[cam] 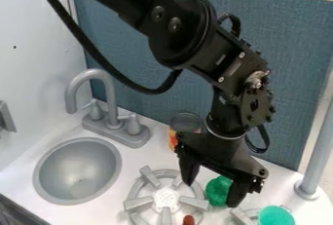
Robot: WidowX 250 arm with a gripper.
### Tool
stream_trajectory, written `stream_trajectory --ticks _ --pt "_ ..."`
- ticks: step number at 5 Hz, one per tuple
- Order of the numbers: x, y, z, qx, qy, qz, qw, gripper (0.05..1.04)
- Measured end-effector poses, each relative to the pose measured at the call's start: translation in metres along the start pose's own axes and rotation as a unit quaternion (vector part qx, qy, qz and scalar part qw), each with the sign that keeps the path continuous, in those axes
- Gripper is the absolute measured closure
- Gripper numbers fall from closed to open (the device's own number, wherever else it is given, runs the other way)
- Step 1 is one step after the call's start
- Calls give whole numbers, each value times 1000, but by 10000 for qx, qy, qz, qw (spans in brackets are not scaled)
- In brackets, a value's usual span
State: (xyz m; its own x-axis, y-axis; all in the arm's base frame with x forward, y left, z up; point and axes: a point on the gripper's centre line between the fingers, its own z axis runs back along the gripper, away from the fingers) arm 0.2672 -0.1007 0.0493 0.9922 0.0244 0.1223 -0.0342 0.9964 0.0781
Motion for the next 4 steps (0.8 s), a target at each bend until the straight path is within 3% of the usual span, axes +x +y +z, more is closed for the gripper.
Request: stream_trajectory --ticks 2,3,4 --pt "-23 7 -24 -55 251 -20 9997 82" --pt "-25 11 -30 -108 182 -116 9997 82" --pt "-26 9 -44 -173 298 -132 9993 82"
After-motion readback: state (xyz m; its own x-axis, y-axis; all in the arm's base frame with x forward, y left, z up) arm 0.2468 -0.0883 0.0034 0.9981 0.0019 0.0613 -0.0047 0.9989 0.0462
